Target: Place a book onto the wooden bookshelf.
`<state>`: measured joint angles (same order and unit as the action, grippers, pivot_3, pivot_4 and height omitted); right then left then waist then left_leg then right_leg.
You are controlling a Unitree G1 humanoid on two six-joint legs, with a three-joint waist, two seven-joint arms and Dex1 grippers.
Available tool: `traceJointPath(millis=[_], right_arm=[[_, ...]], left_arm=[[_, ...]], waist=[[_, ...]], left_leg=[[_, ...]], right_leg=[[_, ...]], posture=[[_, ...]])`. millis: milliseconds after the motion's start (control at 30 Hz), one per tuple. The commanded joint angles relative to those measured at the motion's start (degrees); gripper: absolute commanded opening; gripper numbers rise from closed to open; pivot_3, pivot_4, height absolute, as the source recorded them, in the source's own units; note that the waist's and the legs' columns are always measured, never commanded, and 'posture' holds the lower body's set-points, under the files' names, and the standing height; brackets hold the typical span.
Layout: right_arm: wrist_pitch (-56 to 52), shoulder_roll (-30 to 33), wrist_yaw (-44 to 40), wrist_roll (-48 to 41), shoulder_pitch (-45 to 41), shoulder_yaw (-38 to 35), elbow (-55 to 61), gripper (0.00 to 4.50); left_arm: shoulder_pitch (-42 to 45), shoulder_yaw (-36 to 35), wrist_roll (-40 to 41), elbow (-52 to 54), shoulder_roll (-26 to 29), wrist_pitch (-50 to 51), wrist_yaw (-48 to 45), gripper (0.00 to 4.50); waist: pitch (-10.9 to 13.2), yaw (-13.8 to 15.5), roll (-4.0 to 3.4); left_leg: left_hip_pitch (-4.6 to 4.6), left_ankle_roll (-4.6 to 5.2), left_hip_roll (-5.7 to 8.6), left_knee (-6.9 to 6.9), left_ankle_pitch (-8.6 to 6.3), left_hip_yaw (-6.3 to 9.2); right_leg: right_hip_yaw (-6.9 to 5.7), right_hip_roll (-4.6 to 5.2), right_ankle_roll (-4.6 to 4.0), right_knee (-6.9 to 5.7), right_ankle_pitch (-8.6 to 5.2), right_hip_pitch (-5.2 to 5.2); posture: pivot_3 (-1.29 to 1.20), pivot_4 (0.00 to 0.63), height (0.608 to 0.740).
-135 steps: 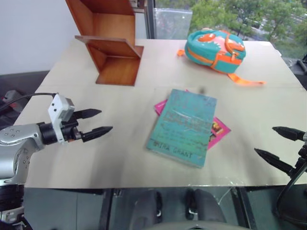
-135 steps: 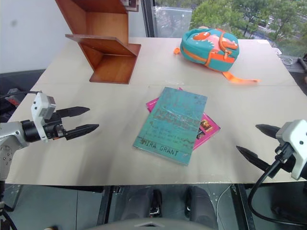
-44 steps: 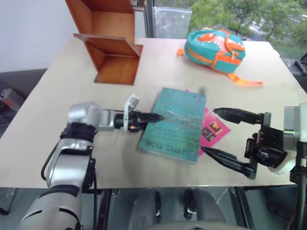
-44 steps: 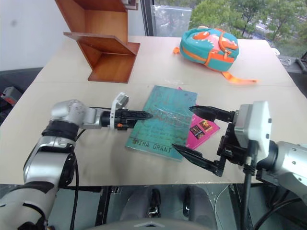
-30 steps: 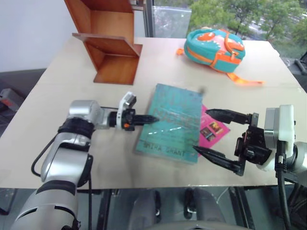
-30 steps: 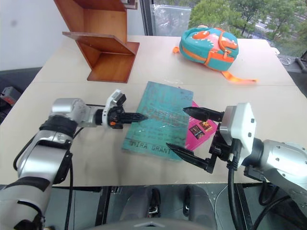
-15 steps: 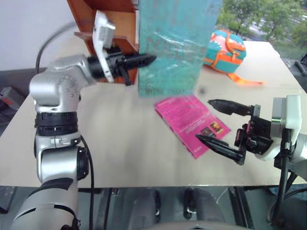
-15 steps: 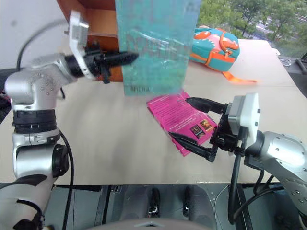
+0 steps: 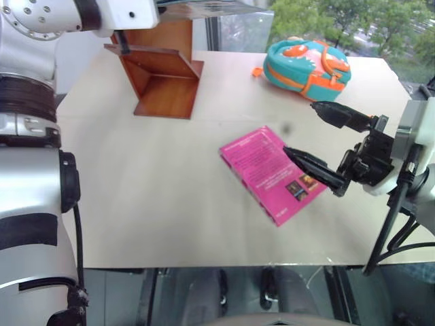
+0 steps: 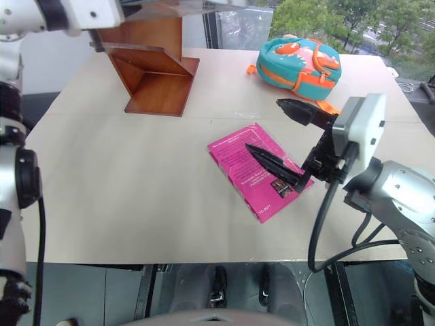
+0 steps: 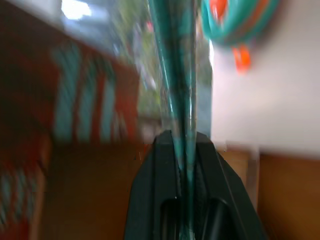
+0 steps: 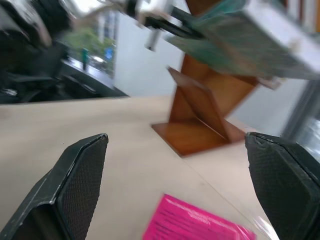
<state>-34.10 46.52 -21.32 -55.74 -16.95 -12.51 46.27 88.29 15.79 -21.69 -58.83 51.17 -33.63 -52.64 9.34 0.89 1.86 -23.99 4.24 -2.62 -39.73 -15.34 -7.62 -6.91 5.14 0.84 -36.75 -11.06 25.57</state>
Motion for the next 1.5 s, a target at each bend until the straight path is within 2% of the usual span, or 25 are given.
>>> traceJointPath(millis=[33,267,467,500,533,600,633,733,800,933,1067,1233,1300,1367,1500], right_arm=[[-2.0,2.0,4.4,1.7,-4.4,-3.3,-1.4,4.5],[-2.6,1.3,5.8,-0.6,-13.1,-2.7,-1.3,4.5],[-3.0,-0.1,6.4,-0.3,-15.9,-0.9,-0.6,4.5],[-3.0,-0.5,6.7,-0.2,-16.5,-0.4,-0.5,4.5],[-3.0,-0.8,7.0,-0.1,-17.1,0.1,-0.5,4.5],[-3.0,-0.9,7.1,-0.2,-17.0,0.0,0.1,4.5],[-3.0,-0.8,7.2,-0.5,-16.7,-0.4,0.4,4.5],[-2.8,-0.7,7.2,-1.5,-15.8,-1.6,1.4,4.5],[-2.6,-0.7,7.1,-2.1,-15.3,-2.3,1.8,4.5],[-2.3,-0.4,6.4,-3.1,-13.9,-3.3,2.1,4.5],[-2.2,0.3,5.7,-4.6,-12.3,-4.8,2.4,4.5],[-2.2,1.9,3.7,-7.0,-7.5,-8.5,2.5,4.5],[-2.1,2.7,2.5,-7.7,-4.8,-10.2,2.5,4.5],[-2.1,3.2,1.4,-7.9,-1.7,-11.8,2.8,4.5],[-1.8,3.9,-0.7,-7.1,5.2,-14.4,4.3,4.5]], left_arm=[[4.3,3.8,-6.8,-6.0,1.1,0.8,2.8,0.05],[6.9,9.7,-15.5,-14.4,-1.3,6.1,12.6,0.05],[7.2,10.5,-16.9,-17.1,-2.4,6.1,14.1,0.05],[7.2,10.9,-17.4,-17.5,-2.1,6.0,14.1,0.82],[7.2,11.2,-17.9,-17.7,-1.8,5.9,14.1,0.82],[7.2,11.0,-17.7,-17.9,-1.4,5.8,14.3,1.8],[7.2,10.6,-17.4,-18.0,-1.4,5.8,14.2,2.07],[7.1,9.7,-16.4,-18.0,-0.9,4.9,14.0,3.34],[7.0,9.3,-15.9,-17.8,-0.1,4.4,14.0,4.37],[6.4,6.8,-12.8,-17.1,1.7,0.7,11.4,4.45],[4.5,1.6,-6.3,-16.0,3.1,-3.6,3.2,4.45],[-3.0,-11.2,15.1,-7.3,1.8,0.0,-23.0,4.45],[-8.2,-14.6,22.5,1.9,0.8,7.5,-28.3,4.45],[-15.1,-16.9,28.7,13.5,-0.1,17.0,-29.5,4.45],[-30.6,-20.5,37.7,37.6,-2.1,35.9,-23.8,4.45]], waist=[[0.0,0.0,0.04],[0.1,-0.1,0.15],[0.1,-1.2,0.16],[0.1,-1.3,0.16],[0.1,-1.5,0.16],[0.1,-1.5,0.16],[0.1,-1.5,0.16],[0.2,-1.4,0.17],[0.2,-1.4,0.17],[0.2,-1.4,0.18],[0.2,-1.4,0.17],[0.2,-1.4,0.17],[0.2,-1.3,0.17],[0.1,-1.3,0.17],[0.1,-1.4,0.12]], left_leg=[[0.0,0.01,0.0,-0.01,-0.01,0.0],[-0.07,0.03,-0.06,-0.03,-0.02,0.0],[-0.07,0.07,-0.07,-0.03,-0.05,-0.09],[-0.07,0.06,-0.08,-0.03,-0.05,-0.09],[-0.07,0.06,-0.09,-0.03,-0.05,-0.08],[-0.07,0.06,-0.08,-0.04,-0.05,-0.09],[-0.07,0.06,-0.08,-0.04,-0.05,-0.09],[-0.08,0.06,-0.08,-0.04,-0.05,-0.08],[-0.08,0.07,-0.07,-0.05,-0.05,-0.08],[-0.08,0.07,-0.07,-0.08,-0.06,-0.08],[-0.08,0.07,-0.08,-0.12,-0.06,-0.07],[-0.13,0.07,-0.12,-0.3,-0.06,-0.03],[-0.19,0.08,-0.13,-0.45,-0.06,0.02],[-0.24,0.08,-0.15,-0.57,-0.06,0.06],[-0.01,0.1,-0.12,-0.61,-0.07,0.05]], right_leg=[[0.0,0.01,0.02,-0.02,-0.01,0.0],[0.02,-0.01,0.04,-0.05,-0.03,0.12],[0.08,-0.01,0.05,-0.06,-0.03,0.15],[0.08,-0.01,0.05,-0.07,-0.03,0.16],[0.08,0.0,0.05,-0.07,-0.03,0.15],[0.08,0.0,0.05,-0.08,-0.03,0.15],[0.08,0.0,0.05,-0.09,-0.03,0.16],[0.06,0.02,0.04,-0.08,-0.03,0.15],[0.07,0.03,0.04,-0.08,-0.03,0.15],[0.06,0.03,0.04,-0.09,-0.03,0.15],[0.05,0.04,0.04,-0.12,-0.02,0.14],[0.01,0.05,-0.08,-0.23,0.04,0.13],[-0.03,0.06,-0.12,-0.29,0.07,0.13],[-0.05,0.04,-0.1,-0.33,0.07,0.12],[0.2,0.1,-0.08,-0.52,0.07,-0.05]], posture=[[0.0,0.15,0.74],[0.0,0.15,0.74],[0.0,0.15,0.74],[0.0,0.15,0.74],[0.0,0.15,0.74],[0.0,0.15,0.74],[0.0,0.15,0.74],[0.0,0.15,0.74],[0.0,0.15,0.74],[0.0,0.15,0.74],[0.0,0.15,0.74],[0.0,0.15,0.74],[0.0,0.15,0.74],[0.0,0.15,0.74],[0.0,0.15,0.74]])
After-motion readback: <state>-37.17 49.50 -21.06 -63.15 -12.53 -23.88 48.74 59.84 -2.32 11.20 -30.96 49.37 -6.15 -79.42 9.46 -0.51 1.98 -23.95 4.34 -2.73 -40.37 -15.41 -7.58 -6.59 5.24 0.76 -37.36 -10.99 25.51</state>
